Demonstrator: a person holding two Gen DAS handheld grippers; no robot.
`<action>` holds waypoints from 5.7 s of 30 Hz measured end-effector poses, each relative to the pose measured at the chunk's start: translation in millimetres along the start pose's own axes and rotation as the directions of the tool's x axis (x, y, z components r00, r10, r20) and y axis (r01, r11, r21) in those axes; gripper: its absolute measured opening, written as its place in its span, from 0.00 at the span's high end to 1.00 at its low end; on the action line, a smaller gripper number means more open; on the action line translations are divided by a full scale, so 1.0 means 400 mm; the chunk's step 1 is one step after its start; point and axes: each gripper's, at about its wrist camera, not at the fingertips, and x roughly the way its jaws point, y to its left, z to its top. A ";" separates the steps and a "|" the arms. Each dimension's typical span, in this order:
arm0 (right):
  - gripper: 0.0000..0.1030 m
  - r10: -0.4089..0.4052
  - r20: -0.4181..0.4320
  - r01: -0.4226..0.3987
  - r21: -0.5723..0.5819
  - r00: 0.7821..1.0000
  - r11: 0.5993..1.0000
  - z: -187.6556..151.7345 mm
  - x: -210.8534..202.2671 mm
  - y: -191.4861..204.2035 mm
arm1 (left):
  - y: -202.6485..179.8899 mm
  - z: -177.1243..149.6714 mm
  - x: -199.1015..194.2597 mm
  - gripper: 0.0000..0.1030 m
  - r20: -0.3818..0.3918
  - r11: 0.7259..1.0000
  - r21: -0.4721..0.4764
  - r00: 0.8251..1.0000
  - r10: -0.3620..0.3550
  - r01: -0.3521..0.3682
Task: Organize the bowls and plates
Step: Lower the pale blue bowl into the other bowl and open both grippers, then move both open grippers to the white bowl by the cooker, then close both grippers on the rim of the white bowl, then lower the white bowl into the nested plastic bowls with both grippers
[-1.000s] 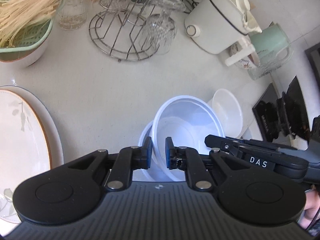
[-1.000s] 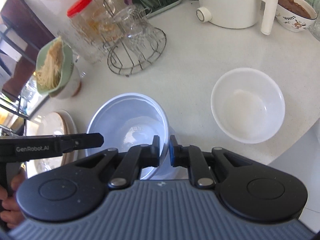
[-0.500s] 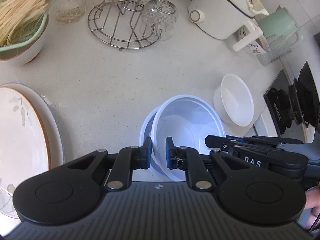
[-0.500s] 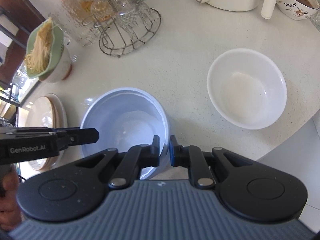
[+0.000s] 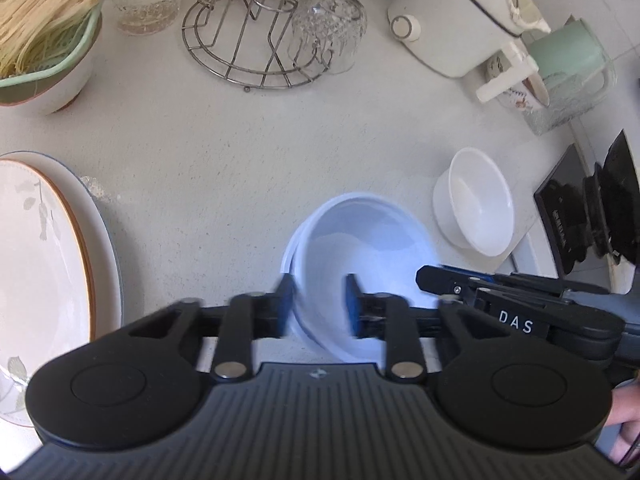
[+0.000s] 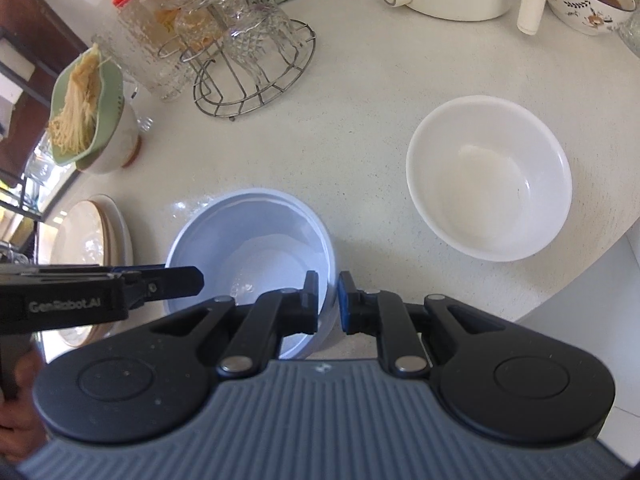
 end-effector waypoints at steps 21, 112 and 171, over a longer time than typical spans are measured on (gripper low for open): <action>0.86 0.031 0.223 -0.018 -0.059 0.974 0.998 0.047 -0.138 0.051 | -0.093 0.048 -0.212 0.55 0.243 0.987 0.151 0.970 0.017 -0.055; 0.76 -0.025 0.193 -0.065 0.447 0.981 0.892 0.014 -0.005 -0.408 | -0.369 0.215 0.289 0.74 -0.075 0.978 0.203 0.996 -0.043 0.057; 0.83 0.080 0.204 -0.131 0.250 0.976 0.959 -0.030 -0.143 -0.136 | -0.139 0.023 -0.112 0.89 0.085 0.986 0.093 0.985 -0.149 0.141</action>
